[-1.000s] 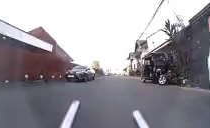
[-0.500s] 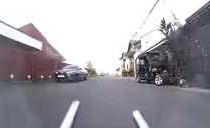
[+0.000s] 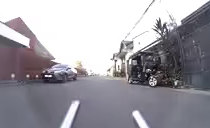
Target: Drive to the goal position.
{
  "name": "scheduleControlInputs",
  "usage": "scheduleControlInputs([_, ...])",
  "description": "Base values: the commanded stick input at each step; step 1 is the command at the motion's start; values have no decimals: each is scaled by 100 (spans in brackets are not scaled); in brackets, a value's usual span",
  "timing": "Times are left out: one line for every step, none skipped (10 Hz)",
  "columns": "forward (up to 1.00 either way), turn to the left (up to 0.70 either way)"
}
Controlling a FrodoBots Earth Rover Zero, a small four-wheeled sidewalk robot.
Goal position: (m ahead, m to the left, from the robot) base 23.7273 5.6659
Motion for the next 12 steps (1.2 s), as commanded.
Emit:
scheduleControlInputs([85,-34])
scheduleControlInputs([85,-34])
scheduleControlInputs([85,-34])
scheduleControlInputs([85,-34])
scheduleControlInputs([85,-34])
scheduleControlInputs([85,-34])
scheduleControlInputs([85,-34])
scheduleControlInputs([85,-34])
scheduleControlInputs([85,-8])
scheduleControlInputs([85,0])
scheduleControlInputs([85,0])
scheduleControlInputs([85,0])
